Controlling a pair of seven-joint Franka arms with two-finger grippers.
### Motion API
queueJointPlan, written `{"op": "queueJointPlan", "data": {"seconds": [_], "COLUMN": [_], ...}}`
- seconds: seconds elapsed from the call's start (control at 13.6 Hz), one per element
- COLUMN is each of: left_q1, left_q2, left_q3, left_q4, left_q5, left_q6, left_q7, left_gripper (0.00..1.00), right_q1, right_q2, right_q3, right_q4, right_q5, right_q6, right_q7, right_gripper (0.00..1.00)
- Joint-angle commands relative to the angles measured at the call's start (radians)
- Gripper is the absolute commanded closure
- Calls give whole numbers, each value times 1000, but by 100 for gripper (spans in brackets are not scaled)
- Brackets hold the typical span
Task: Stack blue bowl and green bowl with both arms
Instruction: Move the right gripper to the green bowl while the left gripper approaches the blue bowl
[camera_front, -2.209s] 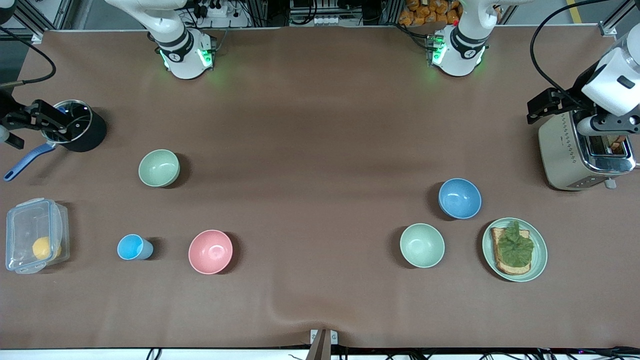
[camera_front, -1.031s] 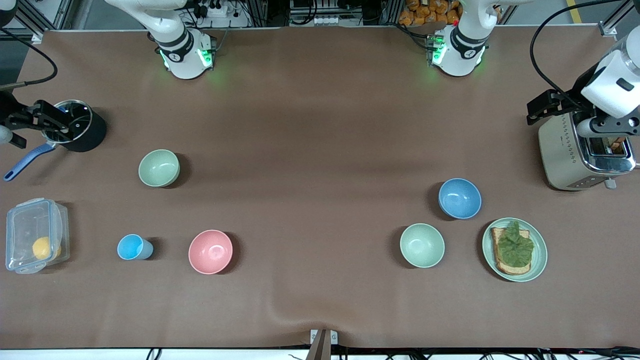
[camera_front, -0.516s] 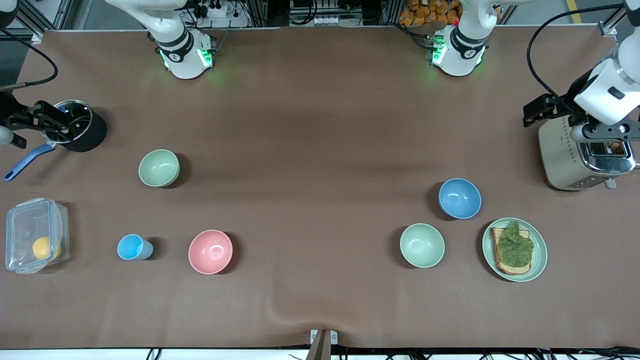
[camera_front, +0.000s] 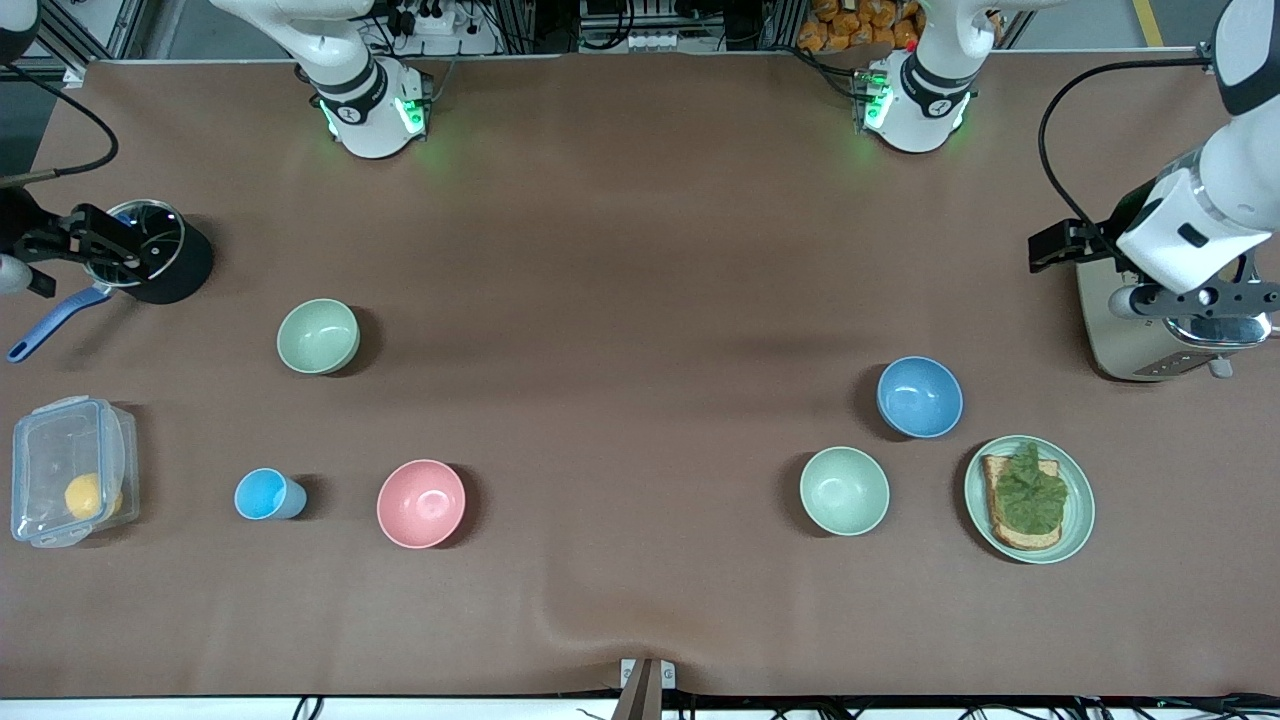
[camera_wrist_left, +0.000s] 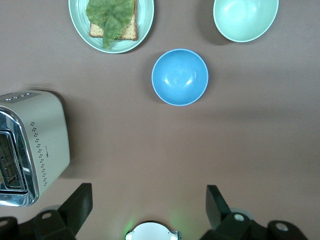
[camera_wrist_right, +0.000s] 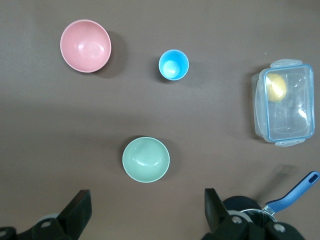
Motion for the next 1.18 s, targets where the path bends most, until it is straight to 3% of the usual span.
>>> {"op": "queueJointPlan", "data": {"seconds": [0.0,0.37,0.52,0.74,0.88,1.1], "left_q1": [0,0,1,1,1,-2], "left_q2": [6,40,58,90,112,143], "left_q3": [2,2,2,2,2,2], "left_q4": [-11,-27,-30,-30,-31,-34], "left_q5": [4,5,7,7,7,31], "left_q6": [-1,15,26,35,48,61], "left_q7": [13,13,13,13,13,13], "left_gripper": [0,0,0,0,0,0], "right_q1": [-12,-35,-35,-67,-101,-89], "right_q2": [55,166,163,170,167,163], "right_q3": [2,1,-1,1,1,1], "right_q4": [-15,-33,-133,-214,-323,-481], "right_q5": [-19,-9,-9,-3,80,93], "right_q6": [-5,-7,112,162,267,427], "right_q7": [15,2,15,4,4,2], "right_gripper": [0,0,0,0,0,0]}}
